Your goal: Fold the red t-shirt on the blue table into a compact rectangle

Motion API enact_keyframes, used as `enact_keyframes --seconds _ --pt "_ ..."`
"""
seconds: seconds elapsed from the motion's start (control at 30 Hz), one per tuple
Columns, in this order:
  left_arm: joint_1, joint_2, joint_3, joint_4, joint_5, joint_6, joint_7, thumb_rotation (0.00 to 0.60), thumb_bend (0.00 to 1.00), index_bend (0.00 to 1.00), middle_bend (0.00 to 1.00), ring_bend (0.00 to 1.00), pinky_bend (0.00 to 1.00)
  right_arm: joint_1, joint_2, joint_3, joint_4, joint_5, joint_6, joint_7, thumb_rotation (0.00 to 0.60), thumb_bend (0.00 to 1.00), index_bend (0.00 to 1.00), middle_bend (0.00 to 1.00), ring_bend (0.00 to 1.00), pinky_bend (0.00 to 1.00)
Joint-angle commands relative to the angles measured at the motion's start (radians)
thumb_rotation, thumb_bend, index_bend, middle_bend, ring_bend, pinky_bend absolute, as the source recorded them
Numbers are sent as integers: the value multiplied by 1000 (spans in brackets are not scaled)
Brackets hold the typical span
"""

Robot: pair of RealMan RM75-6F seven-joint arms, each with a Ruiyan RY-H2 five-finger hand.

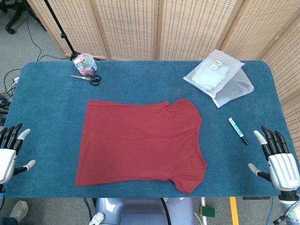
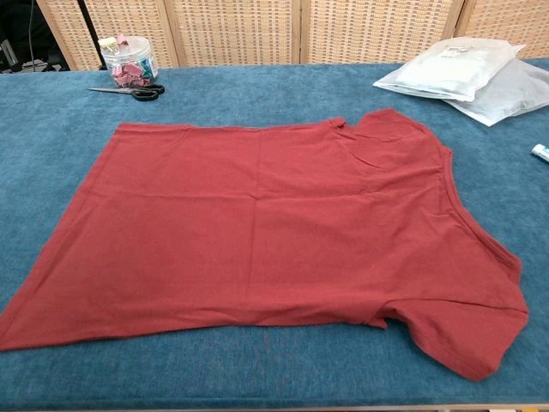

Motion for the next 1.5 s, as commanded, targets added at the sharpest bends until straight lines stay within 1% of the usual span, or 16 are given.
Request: enact_keyframes --seconds 0.03,0.13,0.2,0.43,0.5,0.7,0.77,0.83,0.97,1.13,1.5 --pt "1 0 1 0 0 0 1 600 0 0 0 0 0 2 3 -5 3 -9 -5 -3 600 0 30 0 0 0" --pt "1 -2 2 1 3 1 4 600 0 0 0 0 0 9 9 -20 9 -33 -18 -3 600 0 75 0 0 0" --pt "0 -3 2 1 5 1 6 600 0 0 0 0 0 18 20 -39 13 -57 -42 -3 600 0 109 0 0 0" --pt "-1 -5 4 0 7 -4 7 600 0 0 0 0 0 65 21 -92 50 -173 -100 -7 600 0 186 0 0 0" --pt "0 -3 3 -2 7 -2 3 600 0 0 0 0 0 85 6 -109 72 -224 -110 -2 600 0 216 0 0 0" --pt "2 1 -4 -10 0 6 -6 600 0 0 0 0 0 134 -60 -136 155 -343 -103 26 600 0 307 0 0 0" --pt "2 2 -6 -11 -4 3 -6 600 0 0 0 0 0 150 -90 -141 197 -371 -102 26 600 0 328 0 0 0" --pt "0 1 -7 -11 -11 -4 -4 600 0 0 0 0 0 191 -146 -161 255 -428 -143 14 600 0 345 0 0 0" --pt "-1 1 -11 -13 -16 -5 -2 600 0 0 0 0 0 220 -200 -179 311 -463 -151 6 600 0 366 0 0 0" --pt "-1 0 -12 -13 -20 -9 0 600 0 0 0 0 0 237 -235 -203 332 -491 -156 -27 600 0 372 0 0 0" --pt "-3 -3 -13 -12 -25 -15 5 600 0 0 0 0 0 258 -292 -225 364 -488 -194 -128 600 0 373 0 0 0"
